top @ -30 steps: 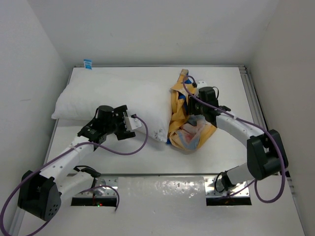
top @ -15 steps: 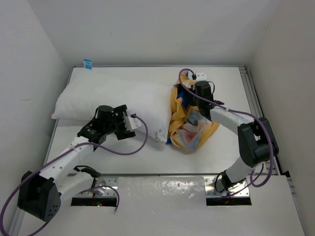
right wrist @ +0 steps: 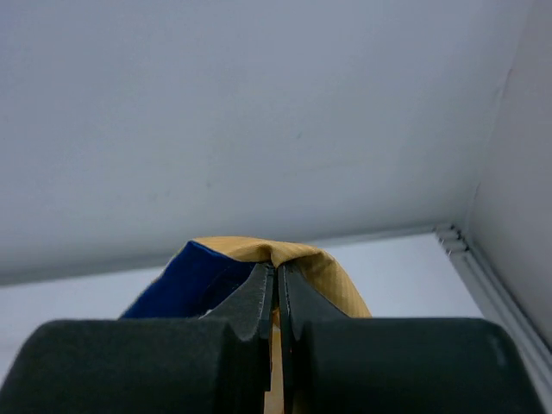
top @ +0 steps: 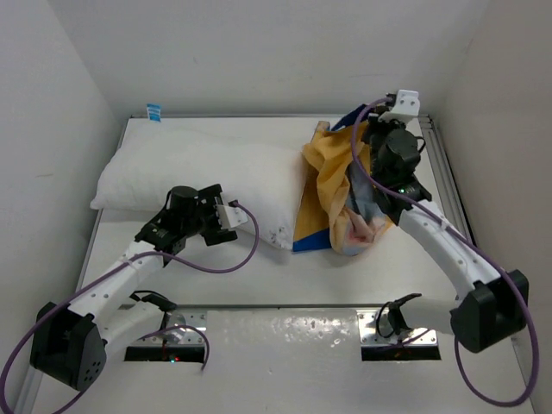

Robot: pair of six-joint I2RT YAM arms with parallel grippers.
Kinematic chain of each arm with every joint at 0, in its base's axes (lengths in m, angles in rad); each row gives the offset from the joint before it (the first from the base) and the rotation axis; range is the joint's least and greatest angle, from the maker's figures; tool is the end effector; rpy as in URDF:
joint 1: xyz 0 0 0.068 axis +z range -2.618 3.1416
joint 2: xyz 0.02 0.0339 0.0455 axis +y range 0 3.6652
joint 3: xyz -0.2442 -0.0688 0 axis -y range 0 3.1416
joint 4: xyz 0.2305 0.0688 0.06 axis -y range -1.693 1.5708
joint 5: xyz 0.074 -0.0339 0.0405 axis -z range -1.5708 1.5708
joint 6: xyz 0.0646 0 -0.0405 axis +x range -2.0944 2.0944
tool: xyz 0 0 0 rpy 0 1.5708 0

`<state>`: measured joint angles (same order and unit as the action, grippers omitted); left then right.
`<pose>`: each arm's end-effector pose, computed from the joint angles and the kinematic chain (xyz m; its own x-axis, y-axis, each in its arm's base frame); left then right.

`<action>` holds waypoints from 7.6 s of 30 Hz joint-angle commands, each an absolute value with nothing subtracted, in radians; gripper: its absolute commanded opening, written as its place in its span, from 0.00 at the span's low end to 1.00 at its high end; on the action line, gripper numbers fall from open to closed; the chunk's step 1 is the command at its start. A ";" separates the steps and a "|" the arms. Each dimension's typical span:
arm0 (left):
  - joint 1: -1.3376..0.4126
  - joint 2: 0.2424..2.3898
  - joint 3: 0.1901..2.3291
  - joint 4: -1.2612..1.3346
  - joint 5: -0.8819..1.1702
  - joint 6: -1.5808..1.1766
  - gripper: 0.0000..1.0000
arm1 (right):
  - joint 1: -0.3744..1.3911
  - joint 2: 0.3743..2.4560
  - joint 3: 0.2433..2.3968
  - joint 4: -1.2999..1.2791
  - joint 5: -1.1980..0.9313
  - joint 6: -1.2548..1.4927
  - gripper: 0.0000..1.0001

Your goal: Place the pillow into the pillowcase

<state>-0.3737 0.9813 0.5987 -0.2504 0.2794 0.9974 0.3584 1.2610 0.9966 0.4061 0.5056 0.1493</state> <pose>0.2078 -0.1006 0.2056 0.1699 0.8007 -0.5744 0.7653 0.2600 0.5888 0.3040 0.0805 0.3622 0.1519 0.1959 -0.9688 0.1209 0.9691 0.2149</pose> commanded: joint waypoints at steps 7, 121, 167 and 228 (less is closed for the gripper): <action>-0.383 0.957 0.588 -0.180 0.281 0.989 1.00 | 0.429 1.089 1.081 0.620 0.664 -0.072 0.00; -0.462 1.057 0.862 -0.057 0.664 0.511 0.88 | 0.245 1.975 1.963 -0.461 -0.040 0.308 0.91; -0.560 0.942 0.517 -0.230 0.207 1.688 1.00 | 0.256 1.141 0.740 -0.313 0.169 0.538 0.99; -0.833 1.284 0.742 -0.041 0.244 1.193 1.00 | 0.328 0.848 0.515 -0.189 -0.109 0.348 0.99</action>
